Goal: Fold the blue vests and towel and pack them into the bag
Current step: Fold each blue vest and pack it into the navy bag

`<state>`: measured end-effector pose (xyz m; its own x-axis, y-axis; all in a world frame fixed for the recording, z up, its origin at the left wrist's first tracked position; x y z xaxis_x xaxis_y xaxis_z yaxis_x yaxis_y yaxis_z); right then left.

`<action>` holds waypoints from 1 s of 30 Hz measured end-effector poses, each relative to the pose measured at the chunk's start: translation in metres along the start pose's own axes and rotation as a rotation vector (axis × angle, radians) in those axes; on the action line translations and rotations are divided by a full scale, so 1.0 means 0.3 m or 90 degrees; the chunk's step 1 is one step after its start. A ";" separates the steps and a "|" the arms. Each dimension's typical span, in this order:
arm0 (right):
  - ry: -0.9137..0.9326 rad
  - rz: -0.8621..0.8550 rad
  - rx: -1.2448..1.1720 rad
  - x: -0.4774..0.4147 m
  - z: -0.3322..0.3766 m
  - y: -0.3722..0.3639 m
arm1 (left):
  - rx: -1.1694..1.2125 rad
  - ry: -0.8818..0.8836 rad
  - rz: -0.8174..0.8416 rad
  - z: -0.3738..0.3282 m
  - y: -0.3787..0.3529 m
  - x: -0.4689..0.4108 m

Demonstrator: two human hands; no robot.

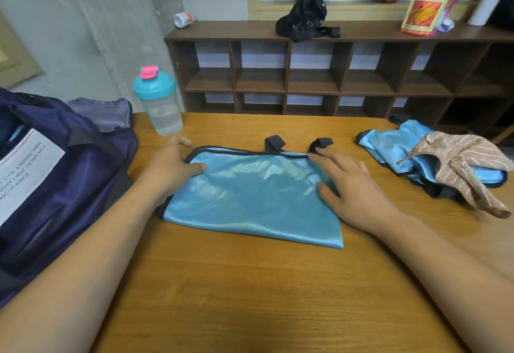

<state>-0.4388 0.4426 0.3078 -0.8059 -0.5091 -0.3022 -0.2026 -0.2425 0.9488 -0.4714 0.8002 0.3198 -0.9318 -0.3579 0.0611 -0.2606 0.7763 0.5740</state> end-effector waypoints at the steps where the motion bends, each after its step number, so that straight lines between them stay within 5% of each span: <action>1: -0.013 0.027 -0.011 -0.002 -0.007 -0.019 | 0.020 -0.001 0.011 -0.001 -0.004 -0.001; 17: -0.071 0.084 -0.158 -0.006 -0.051 -0.041 | 0.201 -0.027 0.263 -0.222 -0.021 0.067; 30: -0.150 0.073 -0.282 0.007 -0.086 -0.022 | 0.090 -0.104 0.366 -0.546 -0.388 0.176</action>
<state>-0.4248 0.4218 0.2985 -0.9229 -0.3657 -0.1206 0.1087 -0.5480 0.8294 -0.4489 0.6060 0.3899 -0.9570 0.2138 0.1962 0.2744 0.8868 0.3719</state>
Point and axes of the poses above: each hand's wrist, its own x-axis away from the middle knuckle, its own y-axis out of the back of the hand, z = x × y, the point moved 9 cm from there along -x, towards the middle knuckle, and after that the axes turned 9 degrees about x, right-handed, at the moved point
